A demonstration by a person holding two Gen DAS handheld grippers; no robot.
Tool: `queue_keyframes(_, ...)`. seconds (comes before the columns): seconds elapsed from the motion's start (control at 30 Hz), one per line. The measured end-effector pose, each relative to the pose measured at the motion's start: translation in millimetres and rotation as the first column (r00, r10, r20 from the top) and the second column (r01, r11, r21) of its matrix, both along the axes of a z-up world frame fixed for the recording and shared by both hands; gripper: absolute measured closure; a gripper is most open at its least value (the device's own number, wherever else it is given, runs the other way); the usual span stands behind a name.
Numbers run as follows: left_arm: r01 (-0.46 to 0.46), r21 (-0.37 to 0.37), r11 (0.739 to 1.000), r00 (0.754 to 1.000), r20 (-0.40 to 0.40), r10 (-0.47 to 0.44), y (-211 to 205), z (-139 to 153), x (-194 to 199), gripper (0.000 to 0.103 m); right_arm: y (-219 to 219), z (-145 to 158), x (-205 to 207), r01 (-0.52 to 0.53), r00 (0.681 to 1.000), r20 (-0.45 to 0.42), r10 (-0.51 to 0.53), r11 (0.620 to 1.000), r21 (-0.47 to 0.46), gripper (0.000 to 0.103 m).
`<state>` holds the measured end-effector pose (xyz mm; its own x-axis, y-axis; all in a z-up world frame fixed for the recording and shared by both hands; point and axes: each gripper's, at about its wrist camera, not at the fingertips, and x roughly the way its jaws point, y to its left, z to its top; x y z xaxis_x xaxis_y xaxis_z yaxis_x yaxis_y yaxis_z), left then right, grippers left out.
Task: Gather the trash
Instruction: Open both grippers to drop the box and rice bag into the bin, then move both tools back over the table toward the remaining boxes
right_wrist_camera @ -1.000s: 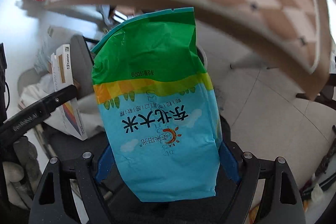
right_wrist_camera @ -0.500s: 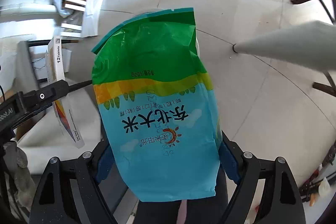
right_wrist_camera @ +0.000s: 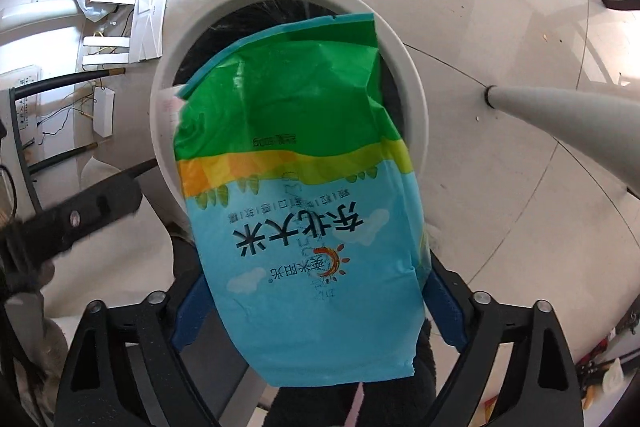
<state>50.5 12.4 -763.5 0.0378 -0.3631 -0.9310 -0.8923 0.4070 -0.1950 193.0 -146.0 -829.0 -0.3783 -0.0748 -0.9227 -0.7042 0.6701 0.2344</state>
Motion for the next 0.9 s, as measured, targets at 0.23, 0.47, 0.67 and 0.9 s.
queue_keyframes(0.23, 0.061, 0.178, 0.982, 0.997, -0.062, -0.051, -11.9, 28.4, -13.5, 0.008, 13.2, 8.3, 4.9, -0.002, 0.997, 0.075, 0.002, 1.0, 0.005, 0.0)
queue_keyframes(0.47, 0.088, 0.277, 0.957, 0.992, -0.114, -0.058, -29.2, 60.9, -33.3, 0.008, 1.6, 38.3, 0.6, -0.034, 0.982, 0.188, 0.032, 0.999, 0.011, 0.0)
queue_keyframes(0.67, 0.088, 0.285, 0.954, 0.993, -0.102, -0.061, -49.3, 102.6, -44.7, 0.008, -21.4, 87.3, -5.4, -0.019, 0.97, 0.244, 0.009, 0.999, 0.038, 0.0)
queue_keyframes(0.9, 0.116, 0.297, 0.948, 0.992, -0.075, -0.098, -75.5, 171.3, -50.2, 0.008, -46.5, 163.6, -21.1, -0.019, 0.962, 0.272, -0.004, 0.997, 0.08, 0.0)
